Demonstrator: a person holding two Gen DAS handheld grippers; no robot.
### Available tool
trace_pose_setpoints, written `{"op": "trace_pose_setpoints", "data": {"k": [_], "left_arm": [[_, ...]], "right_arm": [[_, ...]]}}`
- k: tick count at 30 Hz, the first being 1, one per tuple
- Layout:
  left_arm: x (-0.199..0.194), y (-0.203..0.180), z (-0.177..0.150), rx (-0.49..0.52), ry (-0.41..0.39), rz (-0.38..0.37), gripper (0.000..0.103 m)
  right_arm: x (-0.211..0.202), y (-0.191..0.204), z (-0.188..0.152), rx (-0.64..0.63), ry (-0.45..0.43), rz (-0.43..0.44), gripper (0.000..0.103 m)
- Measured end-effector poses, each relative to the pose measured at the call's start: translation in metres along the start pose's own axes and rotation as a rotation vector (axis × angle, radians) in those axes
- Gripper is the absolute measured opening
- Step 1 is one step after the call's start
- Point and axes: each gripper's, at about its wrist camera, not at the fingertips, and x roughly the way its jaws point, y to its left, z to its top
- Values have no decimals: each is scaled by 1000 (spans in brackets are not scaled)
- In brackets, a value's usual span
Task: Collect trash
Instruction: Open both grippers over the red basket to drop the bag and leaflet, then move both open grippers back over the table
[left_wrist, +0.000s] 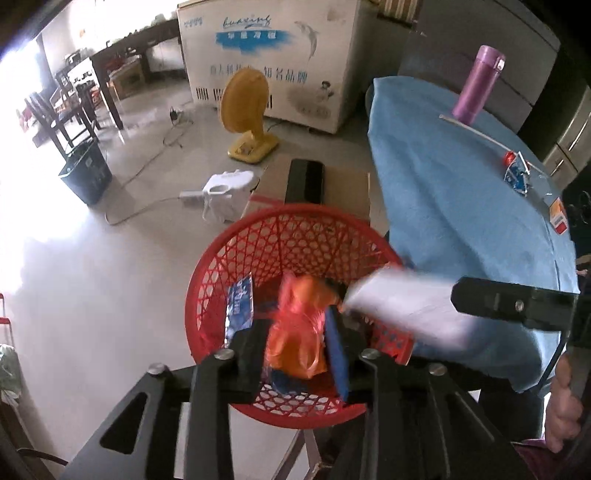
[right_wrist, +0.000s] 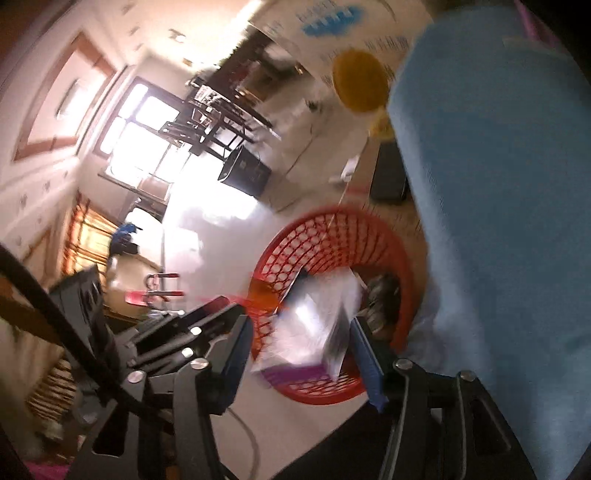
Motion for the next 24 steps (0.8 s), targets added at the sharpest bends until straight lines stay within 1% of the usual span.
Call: {"op": "trace_pose_setpoints", "data": {"k": [2,4,6,9,10,11,17,20,24], "left_arm": [[-2,2,-1,-6,-9,12,55],[-4,3,-1,-3,-22,22,55],[-5,1,0,1,-25,26,55],[-3,-4,1,5,-22,9,55],[-2,-9,1,13,-20,0,55],[-1,-14,1,24,-17,-9,55],[-5,-45,3,87,-18,-47,55],[-9,-62,8,125,-22,-55,55],[-16,-95,19,190,-43,-70,56]], "right_arm": [[2,-8,2,34,-5,13,61],[-8,-16,1,45,-49,25,61],[-13,-16,2,46,-91,22,61],[-32,-19,-2,40,-152,12,61],[-39,-22,-3,39,-172,3,61],[-45,-19,-6,43,-183,-2,61],[-69,-32,-8,81,-239,-19,61],[-88,-46,-12,104,-280,-22,61],[-111,-64,-16,139,-329,-23,61]]}}
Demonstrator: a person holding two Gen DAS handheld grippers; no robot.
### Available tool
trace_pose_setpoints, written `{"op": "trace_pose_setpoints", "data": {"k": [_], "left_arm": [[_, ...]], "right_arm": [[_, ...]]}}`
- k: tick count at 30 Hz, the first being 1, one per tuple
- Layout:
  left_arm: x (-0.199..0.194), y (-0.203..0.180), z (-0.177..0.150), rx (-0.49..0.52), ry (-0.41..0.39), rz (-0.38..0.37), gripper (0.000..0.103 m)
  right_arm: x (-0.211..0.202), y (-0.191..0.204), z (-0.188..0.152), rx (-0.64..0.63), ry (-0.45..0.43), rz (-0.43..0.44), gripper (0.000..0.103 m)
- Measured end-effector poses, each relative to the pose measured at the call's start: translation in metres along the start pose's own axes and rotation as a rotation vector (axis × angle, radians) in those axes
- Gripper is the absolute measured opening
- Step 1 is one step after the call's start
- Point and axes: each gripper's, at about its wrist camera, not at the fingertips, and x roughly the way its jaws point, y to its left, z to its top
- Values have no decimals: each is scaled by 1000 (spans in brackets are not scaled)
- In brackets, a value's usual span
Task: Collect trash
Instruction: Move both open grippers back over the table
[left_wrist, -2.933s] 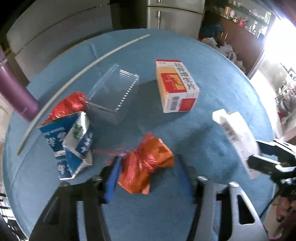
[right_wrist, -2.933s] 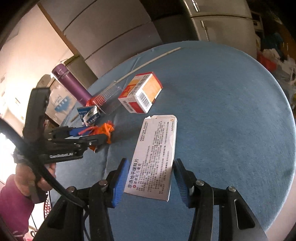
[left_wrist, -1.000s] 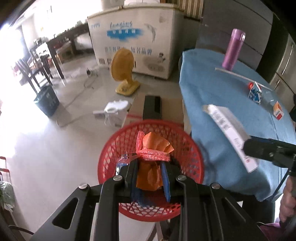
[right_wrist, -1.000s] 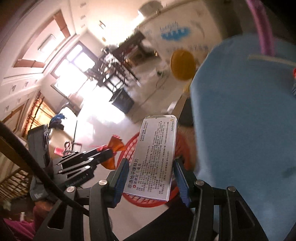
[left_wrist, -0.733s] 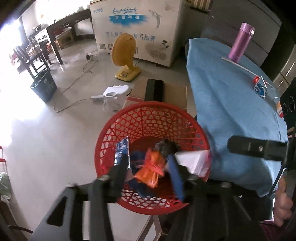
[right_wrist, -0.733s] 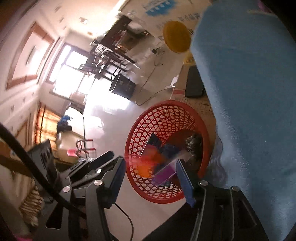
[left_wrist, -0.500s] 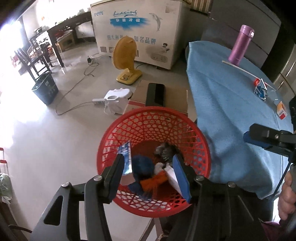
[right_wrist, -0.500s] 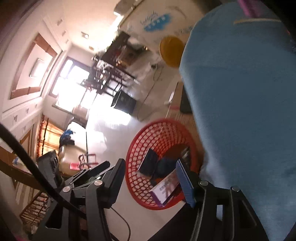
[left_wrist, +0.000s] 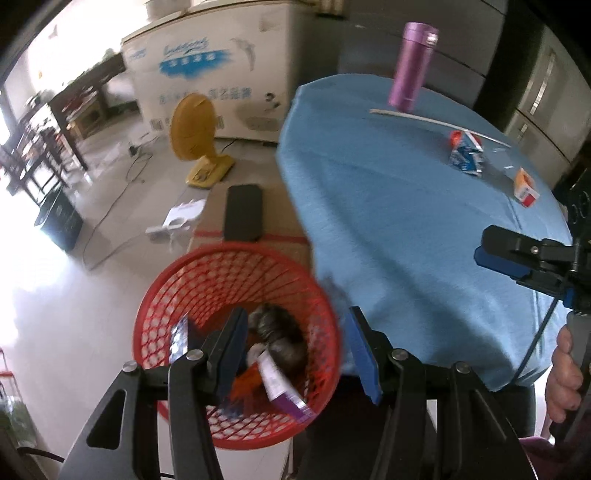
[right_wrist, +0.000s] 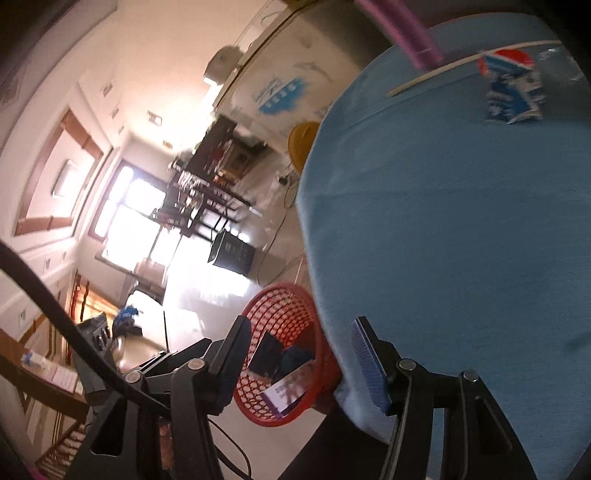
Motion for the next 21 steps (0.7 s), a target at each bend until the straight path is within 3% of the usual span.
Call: {"op": "trace_pose_setpoints", "data": {"k": [10,14,21], "left_arm": [[-1,-91,48,181,-47,-78,57],[5,-126,70,238,-65,-109,66],[39,-170,122,253,-89,-171,72]], "right_arm": [[-73,-63,17,112,-167,-67,61],[-112,-97,25,179,-254,-130,61],[-174,-155,53,250,-436,-468,75]]}}
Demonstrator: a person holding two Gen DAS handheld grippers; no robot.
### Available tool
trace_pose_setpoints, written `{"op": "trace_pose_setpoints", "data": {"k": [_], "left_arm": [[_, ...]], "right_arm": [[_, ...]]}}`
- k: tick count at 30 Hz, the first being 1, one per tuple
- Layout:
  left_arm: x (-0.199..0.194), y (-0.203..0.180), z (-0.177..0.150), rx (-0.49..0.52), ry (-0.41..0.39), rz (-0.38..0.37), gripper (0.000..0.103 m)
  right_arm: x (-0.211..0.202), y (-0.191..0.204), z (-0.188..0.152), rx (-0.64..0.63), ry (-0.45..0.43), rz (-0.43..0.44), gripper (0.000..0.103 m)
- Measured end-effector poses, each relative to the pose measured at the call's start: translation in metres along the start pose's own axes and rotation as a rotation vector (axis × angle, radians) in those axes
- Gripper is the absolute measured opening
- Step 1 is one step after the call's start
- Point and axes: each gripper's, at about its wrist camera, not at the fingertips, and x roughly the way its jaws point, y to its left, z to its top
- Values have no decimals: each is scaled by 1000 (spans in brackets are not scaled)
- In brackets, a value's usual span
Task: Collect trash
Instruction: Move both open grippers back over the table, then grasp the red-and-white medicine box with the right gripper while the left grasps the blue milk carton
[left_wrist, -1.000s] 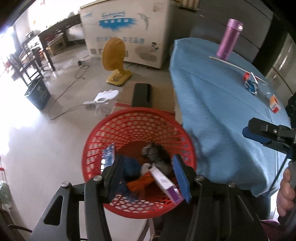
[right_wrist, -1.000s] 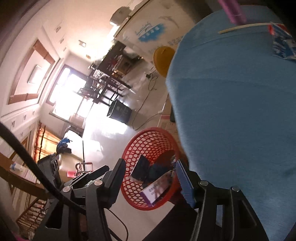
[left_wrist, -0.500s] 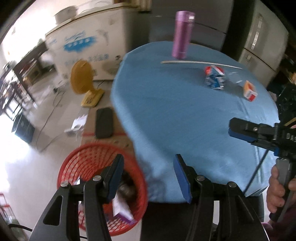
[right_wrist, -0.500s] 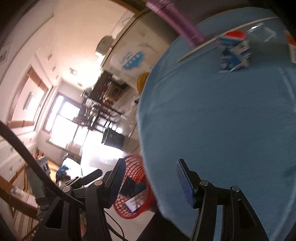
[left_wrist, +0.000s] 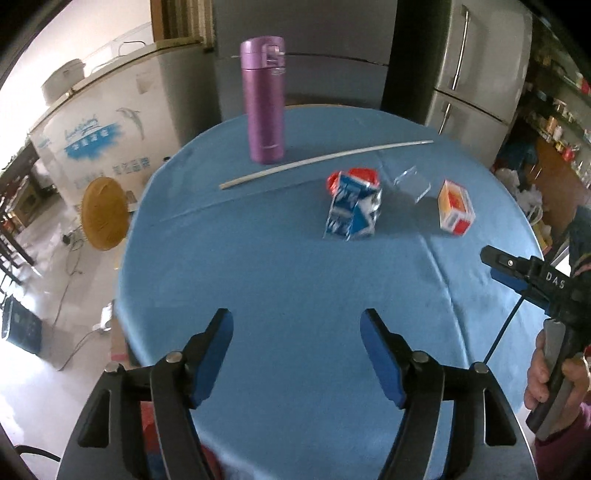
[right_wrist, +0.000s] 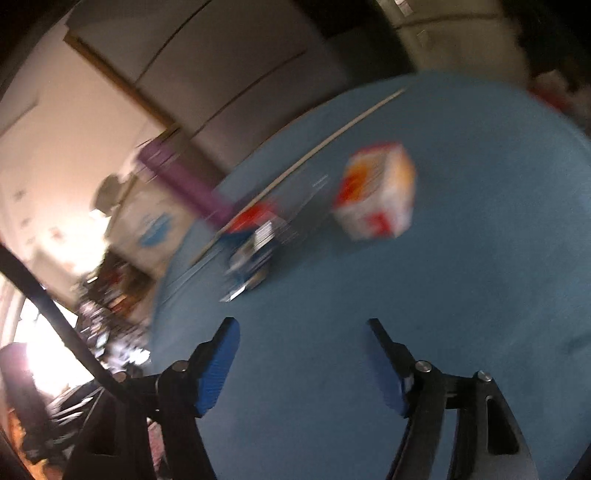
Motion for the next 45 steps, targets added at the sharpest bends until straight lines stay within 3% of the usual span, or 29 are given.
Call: {"op": "trace_pose_setpoints", "data": {"k": [3,9,15,22,24,28,31,33,37,41,45], "left_arm": [[24,-12,21,8,4,-68,72],[69,-39,60,40,1,-128,72],[111,-45,83,5,34,-161,76],[144,-55,91,5,22,-177,76],[152,-59,91,16,24,-174,76],[164,-61,86,24,31,-191,76],[165,-60,84,19,7,-206,64],[158,-62,82,32,1,-237,45],[144,-68,76,70,-10,-219,38],[118,-64,64,70,-27,-238,10],[97,-59,45,92,-38,-215,10]], "right_arm": [[8,-14,21,15,-22,-58,76],[44,-20,55,0,-1,-142,77],[72,-26,59,0,1,-229,77],[81,-29,65,-28,-41,-265,76],[82,-29,64,-59,-43,-283,61],[75,-33,64,-66,-48,-259,59],[69,-36,62,-60,-47,-230,58],[61,-37,57,-49,-45,-207,58],[46,-34,47,-47,-47,-174,56],[27,-29,36,-55,-58,-147,55],[14,-21,20,-95,-54,-151,55]]}}
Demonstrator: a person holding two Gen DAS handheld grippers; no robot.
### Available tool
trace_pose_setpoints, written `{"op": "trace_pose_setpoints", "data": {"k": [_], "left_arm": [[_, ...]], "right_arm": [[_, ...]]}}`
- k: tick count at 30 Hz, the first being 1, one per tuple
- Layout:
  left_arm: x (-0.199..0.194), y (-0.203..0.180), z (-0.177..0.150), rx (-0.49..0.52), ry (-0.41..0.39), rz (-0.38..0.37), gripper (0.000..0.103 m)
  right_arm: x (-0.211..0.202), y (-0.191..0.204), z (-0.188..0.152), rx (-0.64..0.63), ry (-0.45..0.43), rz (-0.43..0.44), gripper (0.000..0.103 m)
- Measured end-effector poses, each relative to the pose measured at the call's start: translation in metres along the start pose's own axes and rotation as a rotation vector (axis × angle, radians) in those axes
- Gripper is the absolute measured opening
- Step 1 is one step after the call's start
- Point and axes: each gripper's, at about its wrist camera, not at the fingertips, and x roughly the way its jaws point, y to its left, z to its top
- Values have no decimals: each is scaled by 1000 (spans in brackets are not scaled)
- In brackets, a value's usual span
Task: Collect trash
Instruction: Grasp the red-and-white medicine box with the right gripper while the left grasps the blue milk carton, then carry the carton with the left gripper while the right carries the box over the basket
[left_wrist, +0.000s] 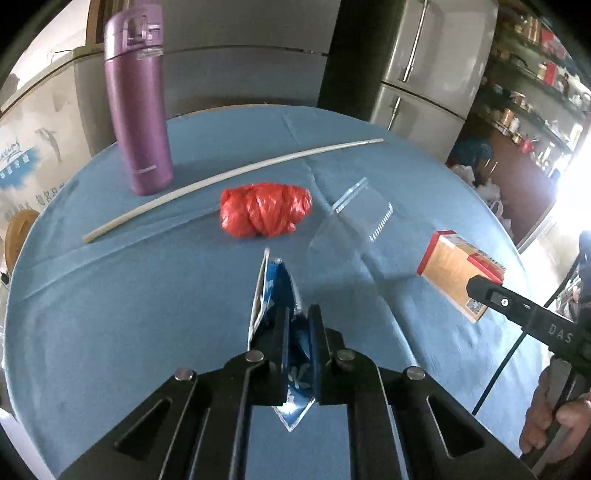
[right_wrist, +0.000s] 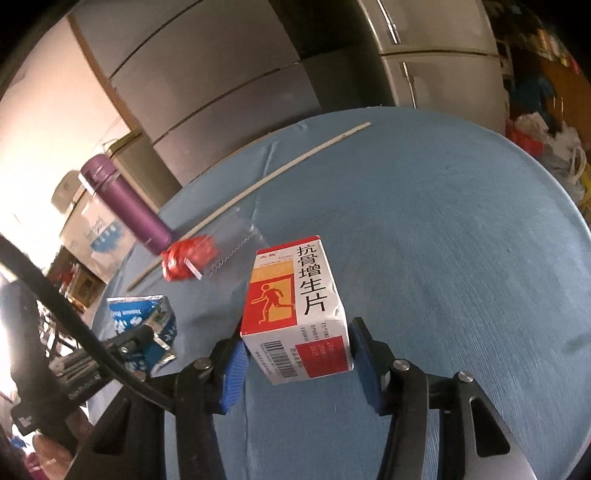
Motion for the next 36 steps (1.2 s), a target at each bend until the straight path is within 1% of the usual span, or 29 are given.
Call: {"op": "trace_pose_setpoints", "data": {"k": [5,10,14,17,19,21,27,33,36], "left_arm": [[-27,6,-30,-34,-2,-7,9],[-50,0,-46,-61,-10,11,9],[-79,-5,-58,-93,-33,26,10],[-100,-12,-64,-80,-36,106,10],[-115,-12,-69,-82,-46,144,10],[-132,-9,-74,-91,-66,188,10],[-172,7,-89,-114,-117,335,10],[-206,24,-109,-135,-154,440,9],[-217,29,-117,-136,-169,480,10]], "right_arm": [[-15,-1,-20,-8,16,11,55],[-30,-7,-35,37,44,97,54],[-43,5,-40,43,53,191,54],[-54,21,-43,11,35,227,54],[-59,32,-45,-3,31,252,54],[-65,46,-48,-21,28,290,54],[-79,82,-57,-87,29,358,54],[-89,113,-71,-146,43,416,54],[-94,129,-79,-179,45,444,54]]}}
